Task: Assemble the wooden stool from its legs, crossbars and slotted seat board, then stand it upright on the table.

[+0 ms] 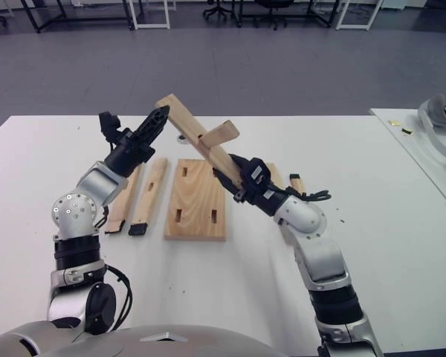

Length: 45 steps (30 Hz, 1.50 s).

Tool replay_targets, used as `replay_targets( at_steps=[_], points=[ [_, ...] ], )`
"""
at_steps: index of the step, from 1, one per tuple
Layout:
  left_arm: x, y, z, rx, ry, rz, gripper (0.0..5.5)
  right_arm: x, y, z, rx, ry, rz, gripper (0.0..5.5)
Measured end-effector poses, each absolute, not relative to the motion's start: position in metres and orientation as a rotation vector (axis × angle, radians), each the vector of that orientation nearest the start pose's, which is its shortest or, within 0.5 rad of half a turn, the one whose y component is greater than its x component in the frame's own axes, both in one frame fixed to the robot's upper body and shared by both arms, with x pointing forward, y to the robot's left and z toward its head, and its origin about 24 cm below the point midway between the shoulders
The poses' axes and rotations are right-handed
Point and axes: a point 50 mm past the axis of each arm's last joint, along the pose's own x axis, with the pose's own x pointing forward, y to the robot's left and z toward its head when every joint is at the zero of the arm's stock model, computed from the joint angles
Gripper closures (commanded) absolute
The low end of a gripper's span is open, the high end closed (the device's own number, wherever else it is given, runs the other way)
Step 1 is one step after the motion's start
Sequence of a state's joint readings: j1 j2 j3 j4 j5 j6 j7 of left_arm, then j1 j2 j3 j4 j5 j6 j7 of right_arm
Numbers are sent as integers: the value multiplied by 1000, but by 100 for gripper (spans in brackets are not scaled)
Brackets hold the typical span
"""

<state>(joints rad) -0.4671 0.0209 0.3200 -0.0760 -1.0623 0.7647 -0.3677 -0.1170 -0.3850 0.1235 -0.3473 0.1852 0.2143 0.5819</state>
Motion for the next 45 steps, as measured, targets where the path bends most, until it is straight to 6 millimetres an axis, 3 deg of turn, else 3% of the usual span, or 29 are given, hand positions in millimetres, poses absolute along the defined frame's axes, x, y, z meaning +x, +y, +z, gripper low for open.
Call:
replay_targets(
  at_steps=[6,13,17,19,23,27,29,32,36,38,45],
  points=[
    [299,122,168,-970,-63,-850,342,245,-131,126,-284,-166,834,344],
    [294,121,159,-961,-27,-820,445,245,-132,125,-312,-165,832,344],
    [288,122,161,-974,-17,-793,448,243,-133,124,-318,-166,851,344],
    [286,123,160,-982,2,-754,448,243,-133,124,-318,-166,855,287],
    [274,151,154,-950,33,-495,448,240,-140,108,-316,-95,831,213],
    [243,151,157,-759,77,-364,448,237,-175,87,-343,15,611,213],
    [229,147,165,-702,55,-333,448,237,-202,77,-360,63,441,213],
    [221,153,168,-630,43,-273,448,232,-221,69,-373,84,296,213],
    [220,161,166,-589,39,-202,448,225,-222,58,-340,97,217,213],
    [217,160,156,-565,80,-174,448,225,-221,57,-328,92,193,213],
    [212,164,159,-442,39,-123,448,226,-219,54,-332,93,163,213]
  ],
)
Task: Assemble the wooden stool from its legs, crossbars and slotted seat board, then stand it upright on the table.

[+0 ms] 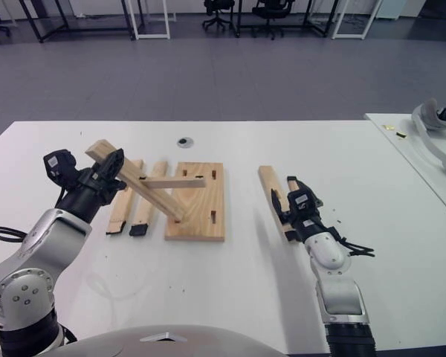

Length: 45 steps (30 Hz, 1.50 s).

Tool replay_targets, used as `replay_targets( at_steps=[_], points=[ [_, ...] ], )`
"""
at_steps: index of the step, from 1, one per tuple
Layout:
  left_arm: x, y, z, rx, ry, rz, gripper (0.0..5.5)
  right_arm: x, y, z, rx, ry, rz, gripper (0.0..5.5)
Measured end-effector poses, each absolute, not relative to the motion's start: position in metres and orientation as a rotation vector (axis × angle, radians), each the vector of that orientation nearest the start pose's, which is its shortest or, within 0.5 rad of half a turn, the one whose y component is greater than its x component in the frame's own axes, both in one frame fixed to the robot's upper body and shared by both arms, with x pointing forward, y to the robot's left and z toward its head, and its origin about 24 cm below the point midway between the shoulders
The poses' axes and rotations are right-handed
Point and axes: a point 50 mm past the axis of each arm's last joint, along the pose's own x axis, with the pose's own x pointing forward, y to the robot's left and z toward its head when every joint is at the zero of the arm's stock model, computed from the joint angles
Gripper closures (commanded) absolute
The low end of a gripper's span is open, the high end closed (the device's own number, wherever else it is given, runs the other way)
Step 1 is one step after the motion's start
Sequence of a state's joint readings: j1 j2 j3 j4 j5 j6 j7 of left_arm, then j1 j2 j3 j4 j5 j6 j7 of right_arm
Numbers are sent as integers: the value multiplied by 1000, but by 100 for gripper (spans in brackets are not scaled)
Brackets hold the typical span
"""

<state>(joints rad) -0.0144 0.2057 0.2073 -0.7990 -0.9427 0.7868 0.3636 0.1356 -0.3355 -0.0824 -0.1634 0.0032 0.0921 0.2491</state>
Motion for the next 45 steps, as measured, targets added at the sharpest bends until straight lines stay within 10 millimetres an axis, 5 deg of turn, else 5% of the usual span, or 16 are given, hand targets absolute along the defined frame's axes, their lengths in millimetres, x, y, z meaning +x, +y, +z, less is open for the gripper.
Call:
replay_targets(
  at_steps=[11,16,21,28,34,37,45],
  points=[
    [200,144,156,-294,37,-96,448,230,-212,52,-372,97,181,213],
    [187,112,151,-131,67,-168,448,250,-203,68,-446,48,252,213],
    [198,94,151,-66,65,-209,448,255,-197,64,-459,67,301,213],
    [211,94,153,-62,61,-210,448,259,-183,59,-408,51,304,213],
    [215,101,139,-92,137,-163,322,261,-138,93,-64,-20,473,213],
    [216,101,167,-169,-36,-238,265,260,-116,90,-8,106,592,213],
    [216,99,213,-187,-331,-406,113,252,-98,77,106,354,739,213]
  ],
)
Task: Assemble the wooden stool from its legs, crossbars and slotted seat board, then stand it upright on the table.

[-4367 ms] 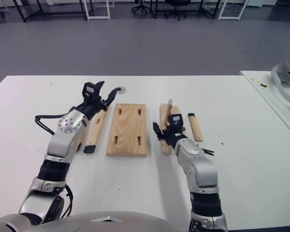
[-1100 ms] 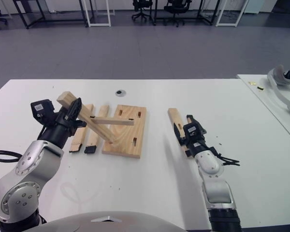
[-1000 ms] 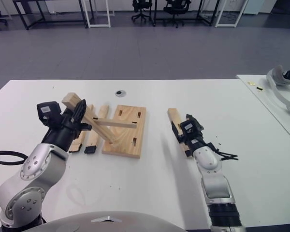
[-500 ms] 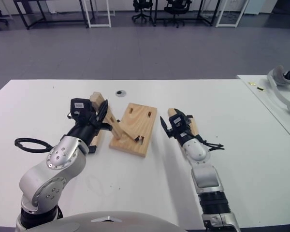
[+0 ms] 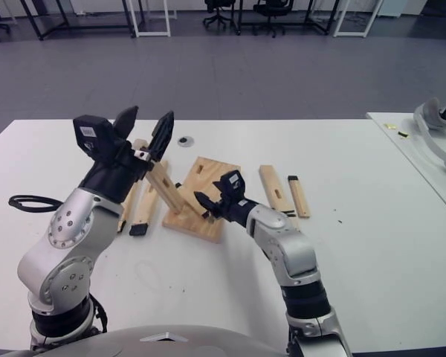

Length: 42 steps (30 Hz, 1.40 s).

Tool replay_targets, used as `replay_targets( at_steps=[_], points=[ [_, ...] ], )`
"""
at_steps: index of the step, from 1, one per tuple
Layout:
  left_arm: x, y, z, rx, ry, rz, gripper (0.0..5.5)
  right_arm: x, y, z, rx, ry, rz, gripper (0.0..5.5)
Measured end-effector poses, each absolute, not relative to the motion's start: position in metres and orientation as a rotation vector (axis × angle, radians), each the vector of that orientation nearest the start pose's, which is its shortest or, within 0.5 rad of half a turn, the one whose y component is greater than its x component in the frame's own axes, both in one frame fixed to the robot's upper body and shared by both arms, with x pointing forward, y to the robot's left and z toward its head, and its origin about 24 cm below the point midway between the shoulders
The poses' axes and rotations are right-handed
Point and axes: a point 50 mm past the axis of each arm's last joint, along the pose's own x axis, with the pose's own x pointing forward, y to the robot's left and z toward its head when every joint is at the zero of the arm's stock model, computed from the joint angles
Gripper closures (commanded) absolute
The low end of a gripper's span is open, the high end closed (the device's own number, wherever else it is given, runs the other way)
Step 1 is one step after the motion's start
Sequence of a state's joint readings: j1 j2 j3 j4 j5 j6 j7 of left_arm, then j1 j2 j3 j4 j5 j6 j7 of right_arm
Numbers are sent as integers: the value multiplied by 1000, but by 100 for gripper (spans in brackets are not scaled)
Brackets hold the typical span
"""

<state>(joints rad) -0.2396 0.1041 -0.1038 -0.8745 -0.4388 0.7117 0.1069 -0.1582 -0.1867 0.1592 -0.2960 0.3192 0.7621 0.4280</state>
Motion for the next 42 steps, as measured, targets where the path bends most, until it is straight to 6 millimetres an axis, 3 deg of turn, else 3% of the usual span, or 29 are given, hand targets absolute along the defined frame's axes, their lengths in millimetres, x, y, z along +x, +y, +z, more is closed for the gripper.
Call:
replay_targets(
  at_steps=[5,7,13,15,21,25,27,29,31,36,38,42],
  points=[
    [220,110,226,-208,-420,-369,108,249,-89,60,-1,479,795,213],
    [221,113,231,-207,-453,-365,105,251,-91,50,-6,529,767,239],
    [233,137,246,-168,-538,-300,105,261,-101,48,-16,536,721,370],
    [235,142,246,-160,-543,-291,105,260,-118,46,-76,539,726,416],
    [238,144,244,-176,-532,-287,105,261,-174,44,-275,502,798,419],
    [244,143,243,-234,-510,-309,105,267,-185,50,-297,354,747,419],
    [250,141,244,-304,-479,-352,105,276,-188,68,-301,215,677,419],
    [264,138,248,-423,-413,-447,105,291,-186,109,-327,5,631,419],
    [277,134,255,-567,-354,-566,105,301,-170,159,-376,-218,655,419],
    [286,113,272,-899,-254,-807,105,301,-126,238,-438,-563,732,419],
    [284,110,274,-938,-238,-836,139,295,-115,247,-447,-616,767,419],
    [283,109,276,-968,-232,-834,198,292,-109,246,-457,-623,790,419]
  ],
)
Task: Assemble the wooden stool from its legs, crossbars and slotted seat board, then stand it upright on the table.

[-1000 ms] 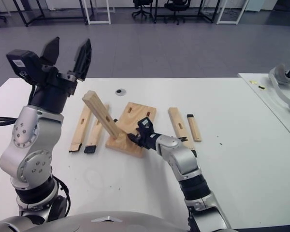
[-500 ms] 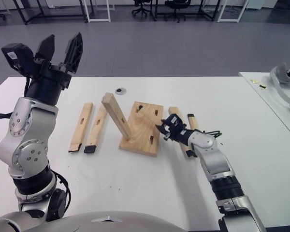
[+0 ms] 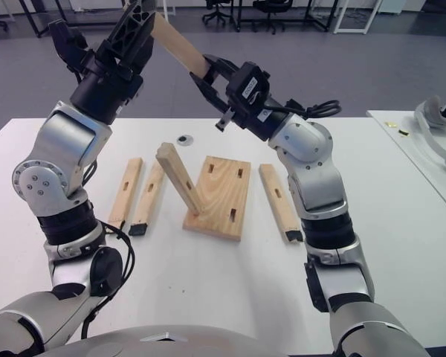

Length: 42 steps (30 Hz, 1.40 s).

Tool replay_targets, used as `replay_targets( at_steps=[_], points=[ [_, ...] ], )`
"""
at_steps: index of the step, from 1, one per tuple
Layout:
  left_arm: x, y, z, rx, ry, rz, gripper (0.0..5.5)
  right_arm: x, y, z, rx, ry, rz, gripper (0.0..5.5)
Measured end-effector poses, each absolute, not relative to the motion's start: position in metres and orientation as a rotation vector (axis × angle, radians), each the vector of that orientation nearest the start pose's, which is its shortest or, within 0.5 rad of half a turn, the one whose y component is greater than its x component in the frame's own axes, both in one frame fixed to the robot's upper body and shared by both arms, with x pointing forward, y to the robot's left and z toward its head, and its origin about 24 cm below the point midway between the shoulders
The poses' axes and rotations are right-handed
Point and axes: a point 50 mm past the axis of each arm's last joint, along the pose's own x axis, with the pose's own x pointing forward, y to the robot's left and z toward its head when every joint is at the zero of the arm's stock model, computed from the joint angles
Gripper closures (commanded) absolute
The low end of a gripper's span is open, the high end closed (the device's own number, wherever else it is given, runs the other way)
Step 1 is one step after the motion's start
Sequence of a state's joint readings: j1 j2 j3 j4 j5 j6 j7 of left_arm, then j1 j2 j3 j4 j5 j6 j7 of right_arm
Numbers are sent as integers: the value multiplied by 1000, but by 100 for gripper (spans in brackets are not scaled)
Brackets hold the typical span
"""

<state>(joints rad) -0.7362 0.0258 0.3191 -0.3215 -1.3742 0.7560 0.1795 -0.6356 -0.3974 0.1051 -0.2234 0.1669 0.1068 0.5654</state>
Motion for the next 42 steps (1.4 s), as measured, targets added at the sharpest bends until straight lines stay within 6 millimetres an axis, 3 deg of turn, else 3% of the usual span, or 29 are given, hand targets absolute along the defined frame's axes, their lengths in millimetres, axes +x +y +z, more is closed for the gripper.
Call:
replay_targets(
  at_steps=[16,20,27,30,31,34,36,39,42],
  points=[
    [280,116,275,-960,-246,-801,472,284,-106,237,-452,-592,860,419],
    [280,118,276,-942,-252,-792,503,281,-105,239,-440,-601,875,419],
    [281,126,278,-897,-275,-784,511,284,-105,226,-455,-513,886,272],
    [286,154,278,-768,-346,-619,511,297,-125,184,-544,-304,808,220],
    [287,168,269,-704,-353,-518,511,300,-136,169,-565,-234,760,199],
    [286,209,216,-607,-253,-210,511,303,-167,144,-559,-117,619,196],
    [281,218,186,-555,-167,-103,511,305,-184,122,-549,-31,536,196],
    [280,211,153,-611,-64,-58,511,301,-199,87,-542,84,460,196],
    [283,204,139,-641,-31,-32,511,299,-199,68,-505,116,432,196]
  ],
)
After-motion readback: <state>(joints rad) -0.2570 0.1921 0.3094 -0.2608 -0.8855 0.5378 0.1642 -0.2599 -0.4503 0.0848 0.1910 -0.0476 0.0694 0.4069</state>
